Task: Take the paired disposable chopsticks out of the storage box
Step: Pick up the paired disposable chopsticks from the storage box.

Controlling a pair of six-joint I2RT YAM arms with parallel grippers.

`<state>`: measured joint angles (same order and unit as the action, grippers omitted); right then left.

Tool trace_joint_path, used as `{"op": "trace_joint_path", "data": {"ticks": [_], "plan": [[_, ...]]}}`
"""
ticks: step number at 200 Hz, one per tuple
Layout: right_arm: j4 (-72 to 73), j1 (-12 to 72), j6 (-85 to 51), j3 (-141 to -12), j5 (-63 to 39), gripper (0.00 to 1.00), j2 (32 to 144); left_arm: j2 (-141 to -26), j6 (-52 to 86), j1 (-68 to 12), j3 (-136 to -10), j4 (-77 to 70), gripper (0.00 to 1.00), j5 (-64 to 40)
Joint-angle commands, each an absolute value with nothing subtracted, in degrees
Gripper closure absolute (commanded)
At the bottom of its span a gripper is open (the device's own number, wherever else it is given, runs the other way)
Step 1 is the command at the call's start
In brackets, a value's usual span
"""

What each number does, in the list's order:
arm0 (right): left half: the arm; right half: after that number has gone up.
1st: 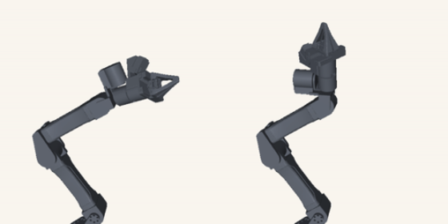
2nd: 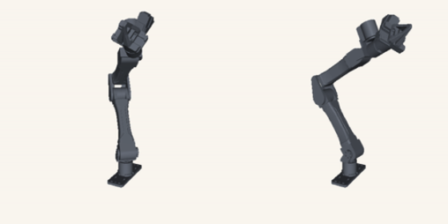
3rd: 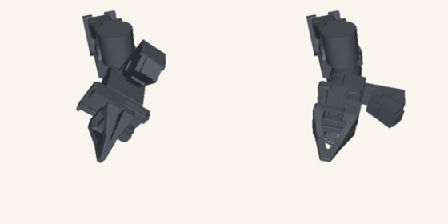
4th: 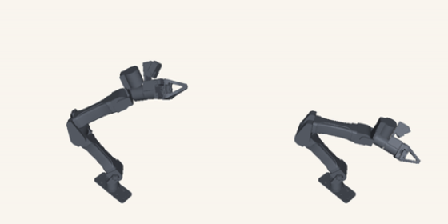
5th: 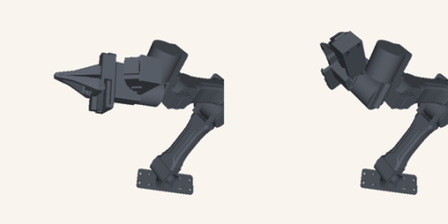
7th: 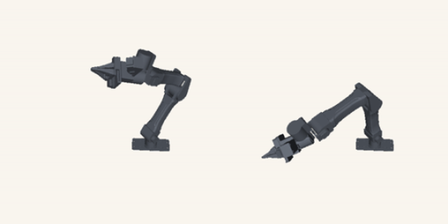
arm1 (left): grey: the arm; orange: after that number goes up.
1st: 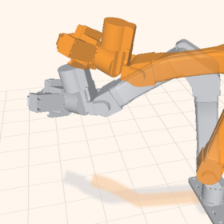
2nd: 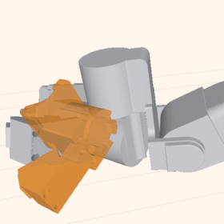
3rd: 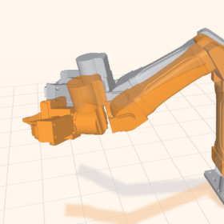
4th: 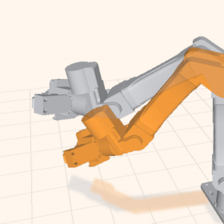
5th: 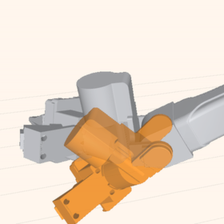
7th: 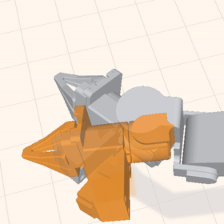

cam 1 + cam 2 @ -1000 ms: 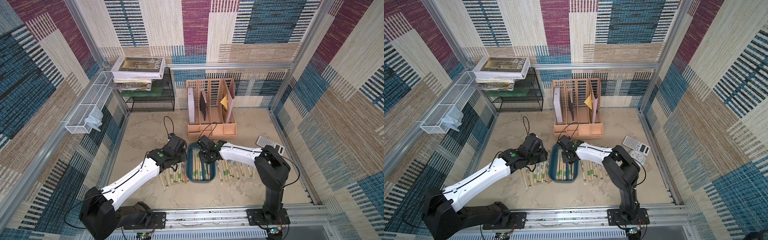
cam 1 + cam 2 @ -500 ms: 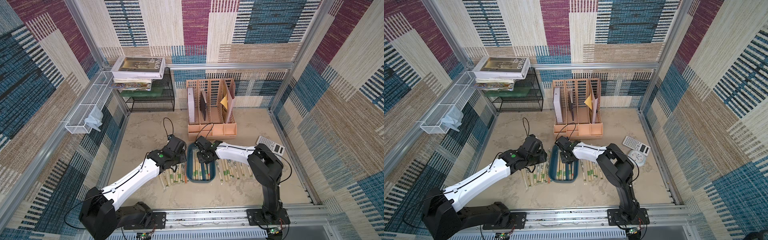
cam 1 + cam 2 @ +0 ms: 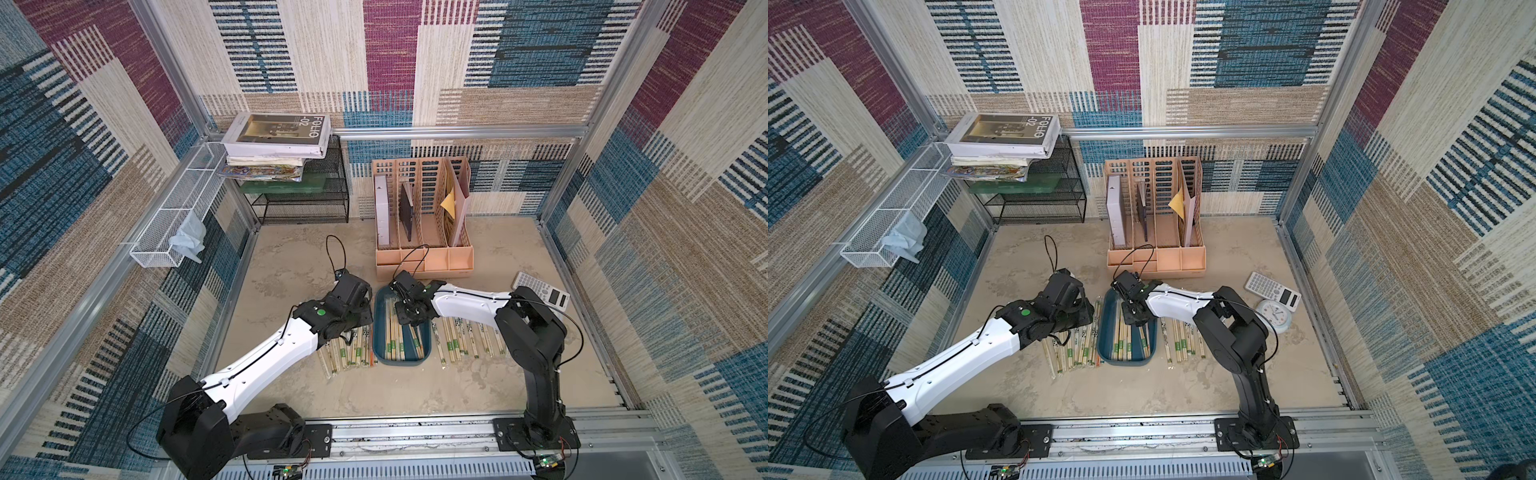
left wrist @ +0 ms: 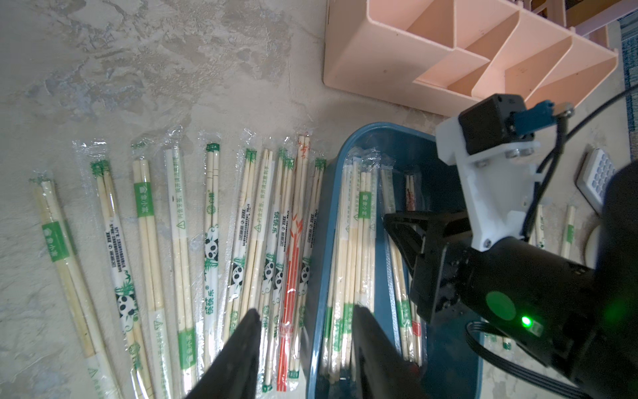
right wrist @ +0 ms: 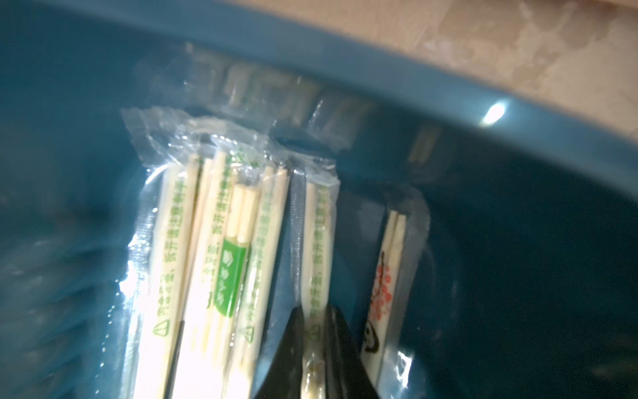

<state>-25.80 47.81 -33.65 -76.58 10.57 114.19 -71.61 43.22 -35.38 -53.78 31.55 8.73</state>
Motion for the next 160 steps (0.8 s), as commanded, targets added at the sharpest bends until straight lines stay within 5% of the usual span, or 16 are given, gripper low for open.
{"op": "trace_joint_path", "data": {"ticks": [1,160], "plan": [[-27.7,47.8,-33.6,-76.2,9.4,0.89,113.9,-71.9,43.0,-35.3,-53.8,31.1,0.54,8.0],[-27.2,47.4,-35.7,-78.4,9.8,0.94,99.5,-75.1,43.6,-35.3,-54.9,29.1,0.54,4.4]]}}
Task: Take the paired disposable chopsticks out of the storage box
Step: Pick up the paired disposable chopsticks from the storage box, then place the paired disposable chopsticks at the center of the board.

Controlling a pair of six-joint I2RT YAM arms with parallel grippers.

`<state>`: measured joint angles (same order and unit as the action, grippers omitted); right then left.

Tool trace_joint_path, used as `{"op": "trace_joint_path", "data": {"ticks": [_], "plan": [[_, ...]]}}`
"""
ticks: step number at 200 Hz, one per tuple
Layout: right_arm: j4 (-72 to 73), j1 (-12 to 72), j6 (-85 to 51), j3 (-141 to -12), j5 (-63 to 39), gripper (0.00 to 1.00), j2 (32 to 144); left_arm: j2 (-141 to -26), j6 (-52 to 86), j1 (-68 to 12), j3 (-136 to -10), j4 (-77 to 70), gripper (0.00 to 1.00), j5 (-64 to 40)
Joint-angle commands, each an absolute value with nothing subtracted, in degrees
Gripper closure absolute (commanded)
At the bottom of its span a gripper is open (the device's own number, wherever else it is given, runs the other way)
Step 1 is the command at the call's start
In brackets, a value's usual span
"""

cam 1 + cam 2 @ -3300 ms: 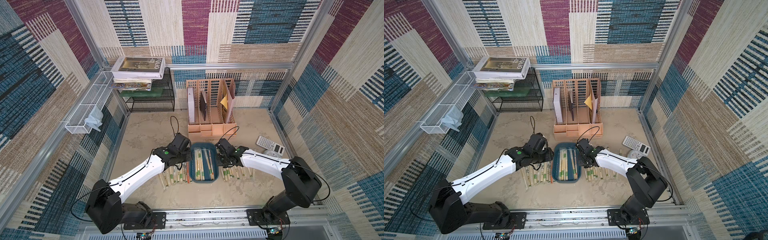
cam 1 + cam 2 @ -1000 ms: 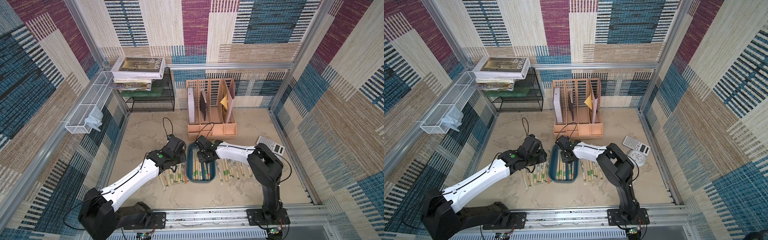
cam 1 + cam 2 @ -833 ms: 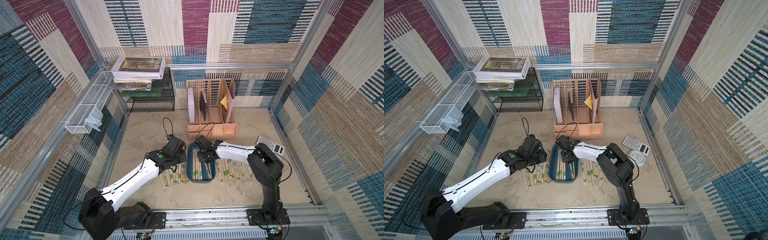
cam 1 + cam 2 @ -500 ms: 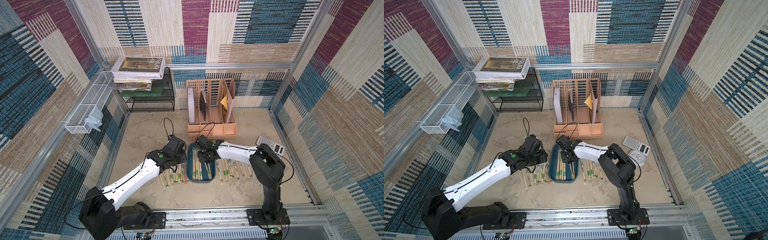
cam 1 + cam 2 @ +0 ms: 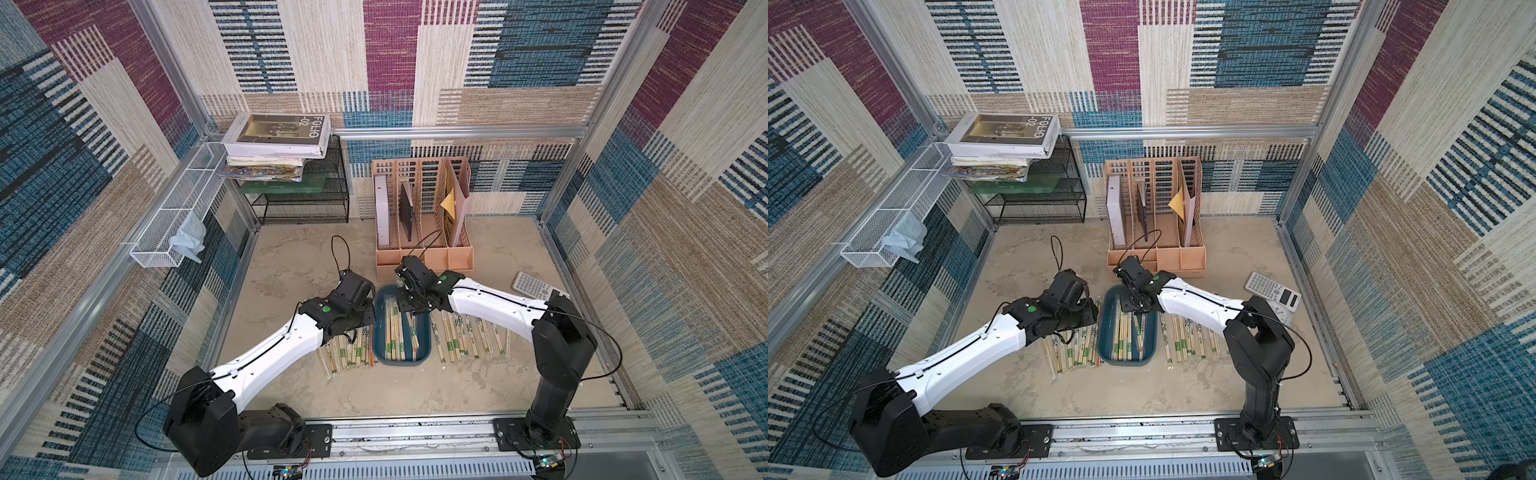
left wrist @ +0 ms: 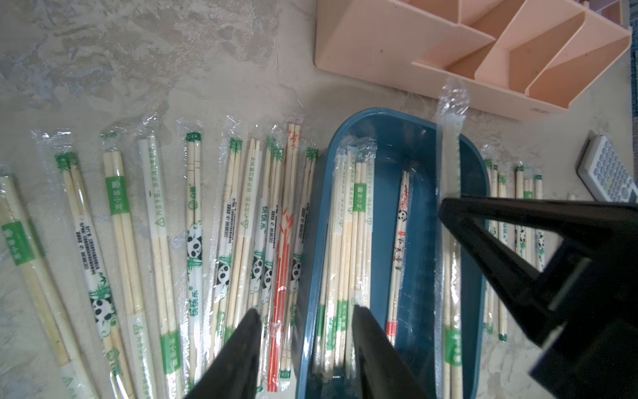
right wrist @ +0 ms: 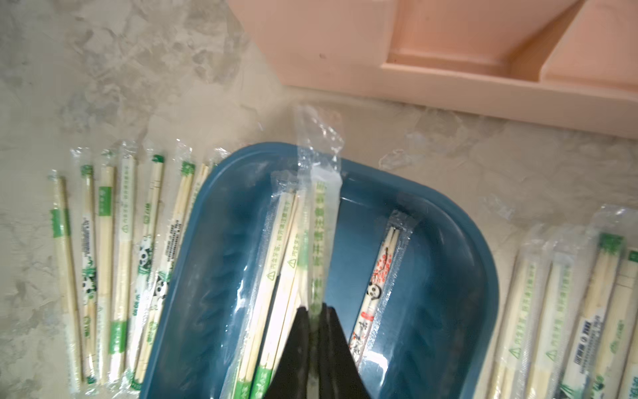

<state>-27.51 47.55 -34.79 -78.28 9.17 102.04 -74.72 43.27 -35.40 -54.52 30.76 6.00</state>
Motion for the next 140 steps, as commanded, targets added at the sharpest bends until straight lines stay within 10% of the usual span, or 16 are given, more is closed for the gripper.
{"op": "trace_joint_path", "data": {"ticks": [1,140], "plan": [[-27.2,47.3,-35.7,-78.4,9.8,0.94,99.4,-75.1,43.7,-35.4,-54.9,29.1,0.54,4.4],[-23.6,39.1,-33.8,-55.5,13.1,0.92,85.4,-78.7,45.4,-39.6,-58.2,27.7,0.54,3.0]]}}
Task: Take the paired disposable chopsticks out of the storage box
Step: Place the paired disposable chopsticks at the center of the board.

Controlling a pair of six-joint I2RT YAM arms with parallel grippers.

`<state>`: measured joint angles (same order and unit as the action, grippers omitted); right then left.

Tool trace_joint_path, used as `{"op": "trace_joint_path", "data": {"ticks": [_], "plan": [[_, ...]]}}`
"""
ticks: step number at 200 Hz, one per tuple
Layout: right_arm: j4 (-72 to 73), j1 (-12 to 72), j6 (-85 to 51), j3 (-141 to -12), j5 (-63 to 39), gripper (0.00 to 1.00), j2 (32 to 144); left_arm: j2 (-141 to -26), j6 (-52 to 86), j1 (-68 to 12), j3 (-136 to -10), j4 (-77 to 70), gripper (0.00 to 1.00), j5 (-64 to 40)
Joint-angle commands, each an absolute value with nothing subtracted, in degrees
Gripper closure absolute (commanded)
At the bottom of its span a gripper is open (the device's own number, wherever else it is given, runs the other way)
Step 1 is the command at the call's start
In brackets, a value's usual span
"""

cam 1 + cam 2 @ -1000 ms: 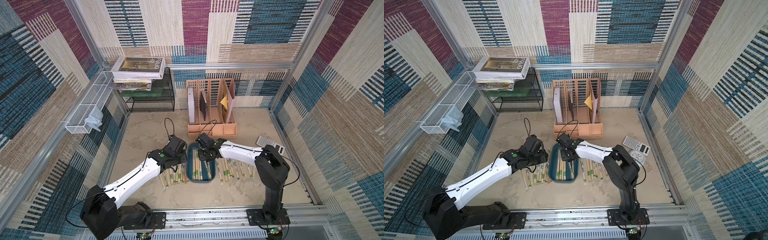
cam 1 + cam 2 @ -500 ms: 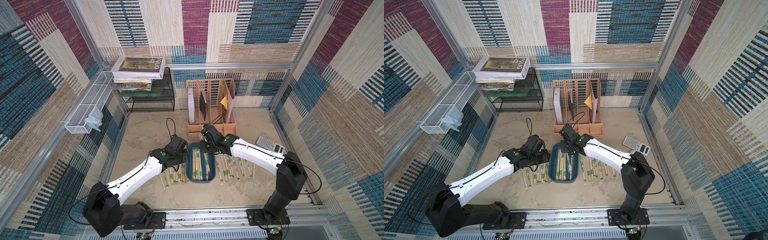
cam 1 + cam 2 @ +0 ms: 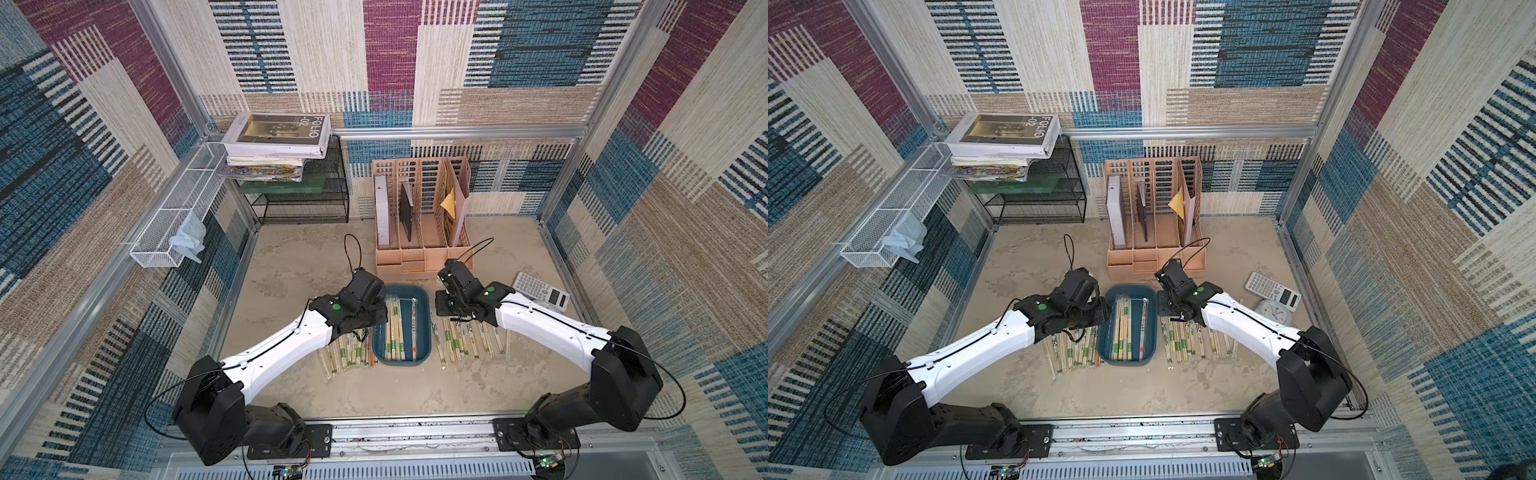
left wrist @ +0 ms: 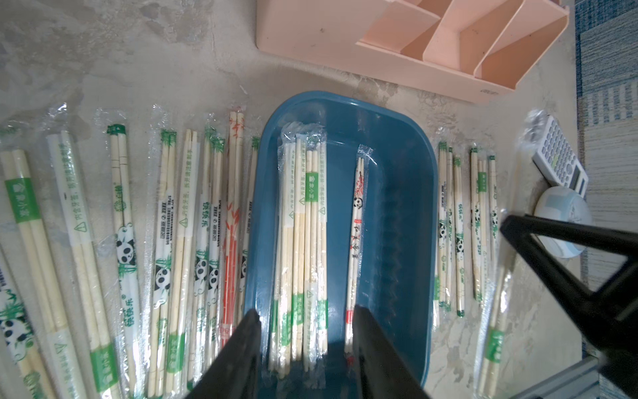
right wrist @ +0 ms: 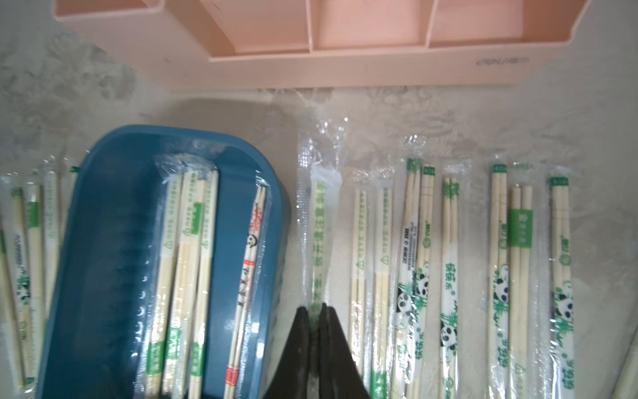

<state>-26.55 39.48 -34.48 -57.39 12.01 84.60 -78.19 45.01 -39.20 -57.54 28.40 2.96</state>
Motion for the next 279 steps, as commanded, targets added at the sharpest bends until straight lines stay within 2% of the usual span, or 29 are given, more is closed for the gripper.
{"op": "trace_joint_path", "data": {"ticks": [1,113,122,151,157,224,279], "plan": [[-23.5,39.1,-33.8,-55.5,13.1,0.92,85.4,-78.7,45.4,-39.7,-58.3,27.8,0.54,3.0],[-19.3,39.4,-31.9,-56.3,11.9,0.89,95.5,-79.7,45.4,-40.8,-59.1,28.0,0.54,3.8],[-19.5,39.4,-32.0,-56.4,12.1,0.86,96.0,-79.7,45.4,-40.8,-59.1,28.1,0.54,3.9],[-20.4,39.5,-32.2,-56.8,12.5,0.63,95.9,-79.5,45.3,-40.8,-59.0,28.2,0.54,3.9],[-20.7,39.6,-32.2,-57.0,12.6,0.61,95.4,-79.5,45.3,-40.8,-58.9,28.3,0.55,3.9],[-26.3,41.8,-33.3,-61.9,13.2,0.6,88.2,-78.2,44.8,-40.7,-58.4,29.4,0.54,6.9],[-30.0,47.4,-34.9,-73.2,12.2,0.6,96.9,-77.6,44.1,-37.4,-57.0,30.8,0.54,8.3]]}}
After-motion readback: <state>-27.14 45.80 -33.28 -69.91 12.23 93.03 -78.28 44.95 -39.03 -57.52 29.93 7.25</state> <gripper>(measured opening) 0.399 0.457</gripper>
